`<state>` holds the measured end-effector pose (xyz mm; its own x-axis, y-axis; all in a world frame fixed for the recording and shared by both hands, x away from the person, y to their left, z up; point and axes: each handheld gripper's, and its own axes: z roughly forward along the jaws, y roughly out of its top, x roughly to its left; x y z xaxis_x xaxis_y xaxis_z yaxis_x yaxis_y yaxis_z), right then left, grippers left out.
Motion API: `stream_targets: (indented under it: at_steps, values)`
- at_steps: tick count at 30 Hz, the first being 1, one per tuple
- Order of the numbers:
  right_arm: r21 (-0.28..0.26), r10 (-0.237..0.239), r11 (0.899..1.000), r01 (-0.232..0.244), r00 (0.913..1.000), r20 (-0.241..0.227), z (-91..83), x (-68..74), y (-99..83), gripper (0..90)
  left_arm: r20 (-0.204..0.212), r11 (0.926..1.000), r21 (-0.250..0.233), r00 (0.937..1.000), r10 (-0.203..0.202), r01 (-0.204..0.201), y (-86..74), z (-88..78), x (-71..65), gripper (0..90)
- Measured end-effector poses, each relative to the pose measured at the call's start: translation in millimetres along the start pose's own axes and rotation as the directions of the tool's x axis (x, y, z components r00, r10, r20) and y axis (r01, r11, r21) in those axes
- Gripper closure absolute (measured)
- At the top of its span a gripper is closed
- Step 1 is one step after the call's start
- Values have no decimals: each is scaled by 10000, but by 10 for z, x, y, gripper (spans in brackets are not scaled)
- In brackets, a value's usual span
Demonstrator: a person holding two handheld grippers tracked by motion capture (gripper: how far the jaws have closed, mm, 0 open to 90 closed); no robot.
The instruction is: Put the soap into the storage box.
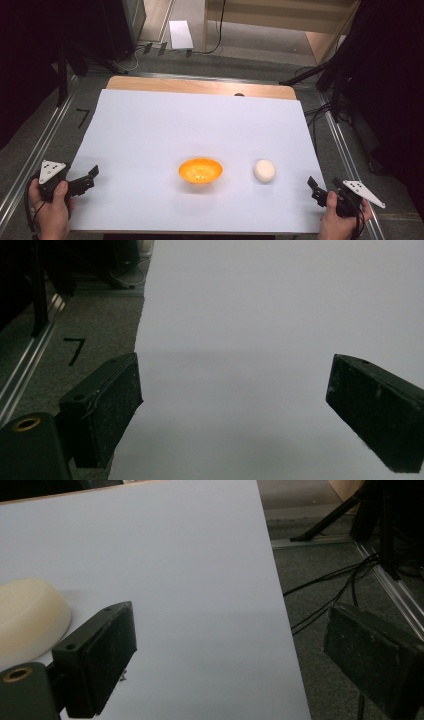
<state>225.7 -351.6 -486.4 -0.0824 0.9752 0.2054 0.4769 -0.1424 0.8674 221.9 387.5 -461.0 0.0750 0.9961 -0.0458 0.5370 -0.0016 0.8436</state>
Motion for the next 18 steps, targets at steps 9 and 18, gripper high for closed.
stream_targets:
  at_steps: [9,18]
  values:
    - [309,-655,9973,670,9966,-494,-31,35,71,89,-21,10000,43,10000,66,-66,1,3,-8,81]
    - [1932,-2147,9502,2446,9629,-1633,112,216,303,62,-71,9999,37,9999,120,-119,0,8,-16,81]
